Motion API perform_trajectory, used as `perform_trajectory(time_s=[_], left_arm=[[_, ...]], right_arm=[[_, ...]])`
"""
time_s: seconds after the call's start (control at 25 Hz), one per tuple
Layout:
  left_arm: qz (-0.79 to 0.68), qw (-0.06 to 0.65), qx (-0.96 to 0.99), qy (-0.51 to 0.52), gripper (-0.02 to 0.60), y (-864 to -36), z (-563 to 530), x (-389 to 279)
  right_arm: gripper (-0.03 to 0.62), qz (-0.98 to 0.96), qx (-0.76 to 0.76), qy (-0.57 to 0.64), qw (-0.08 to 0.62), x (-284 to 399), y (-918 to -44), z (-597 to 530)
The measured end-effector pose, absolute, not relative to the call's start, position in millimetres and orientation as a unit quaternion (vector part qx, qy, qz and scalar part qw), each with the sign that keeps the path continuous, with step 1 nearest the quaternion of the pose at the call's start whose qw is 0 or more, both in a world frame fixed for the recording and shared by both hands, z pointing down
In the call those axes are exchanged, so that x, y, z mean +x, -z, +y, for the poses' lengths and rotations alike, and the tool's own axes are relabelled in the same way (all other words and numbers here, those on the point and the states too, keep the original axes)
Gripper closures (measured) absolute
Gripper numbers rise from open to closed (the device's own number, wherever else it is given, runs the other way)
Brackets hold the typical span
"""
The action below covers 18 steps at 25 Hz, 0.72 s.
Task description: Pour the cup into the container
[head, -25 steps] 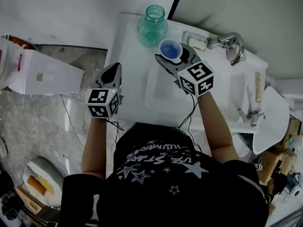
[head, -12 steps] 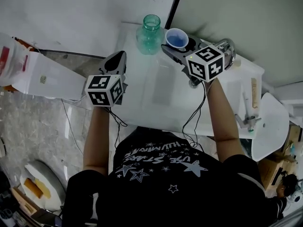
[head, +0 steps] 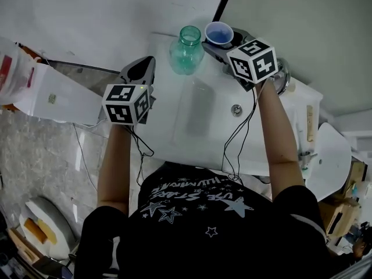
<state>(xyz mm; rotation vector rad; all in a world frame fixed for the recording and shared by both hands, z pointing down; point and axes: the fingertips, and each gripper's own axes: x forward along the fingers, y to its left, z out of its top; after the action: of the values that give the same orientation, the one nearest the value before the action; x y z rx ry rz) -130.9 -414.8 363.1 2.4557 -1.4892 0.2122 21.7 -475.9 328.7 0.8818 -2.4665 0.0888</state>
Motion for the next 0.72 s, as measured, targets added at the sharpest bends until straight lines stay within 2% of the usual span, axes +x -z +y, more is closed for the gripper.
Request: perform_trajectory(time_s=[0.36, 0.72], left_arm=[[-0.510, 0.131, 0.847, -0.070, 0.571, -368, -430, -133], [-0.508, 0.140, 0.847, -0.069, 0.571, -377, -435, -132]], right_arm=[[0.313, -0.877, 0.319, 0.050, 0.356, 17, -344, -506], [0.315, -0.846, 0.318, 0.105, 0.416, 19, -347, -519]])
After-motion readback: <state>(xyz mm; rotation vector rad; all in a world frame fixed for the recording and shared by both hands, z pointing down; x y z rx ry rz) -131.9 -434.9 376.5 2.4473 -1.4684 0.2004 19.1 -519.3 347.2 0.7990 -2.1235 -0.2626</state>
